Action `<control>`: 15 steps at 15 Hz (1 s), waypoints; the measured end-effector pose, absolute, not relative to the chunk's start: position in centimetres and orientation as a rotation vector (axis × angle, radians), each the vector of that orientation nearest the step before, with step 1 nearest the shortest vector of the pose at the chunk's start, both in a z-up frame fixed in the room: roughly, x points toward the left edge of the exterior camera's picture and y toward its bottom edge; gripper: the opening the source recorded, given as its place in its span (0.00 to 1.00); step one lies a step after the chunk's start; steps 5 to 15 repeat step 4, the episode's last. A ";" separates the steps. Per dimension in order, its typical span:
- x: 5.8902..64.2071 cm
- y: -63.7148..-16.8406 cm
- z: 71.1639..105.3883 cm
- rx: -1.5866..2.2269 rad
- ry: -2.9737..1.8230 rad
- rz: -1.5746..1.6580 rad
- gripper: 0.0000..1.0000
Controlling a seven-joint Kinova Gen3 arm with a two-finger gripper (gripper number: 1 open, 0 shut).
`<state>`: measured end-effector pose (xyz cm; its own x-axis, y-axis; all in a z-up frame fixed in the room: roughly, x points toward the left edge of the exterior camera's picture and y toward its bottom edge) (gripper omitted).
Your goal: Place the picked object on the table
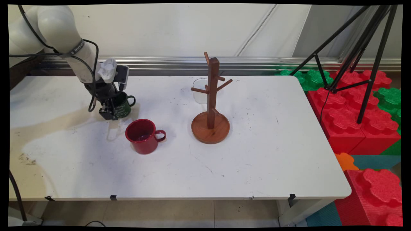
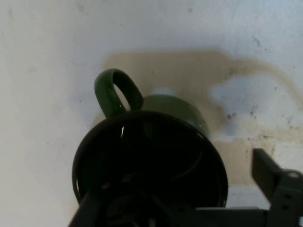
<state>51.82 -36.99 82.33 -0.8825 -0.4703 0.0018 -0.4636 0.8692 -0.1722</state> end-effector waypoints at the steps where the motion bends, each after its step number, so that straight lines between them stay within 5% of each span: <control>1: 51.8 -37.0 82.4 -0.745 2.999 -0.264 1.00; 15: 51.8 -36.9 82.7 -0.726 3.003 -0.282 1.00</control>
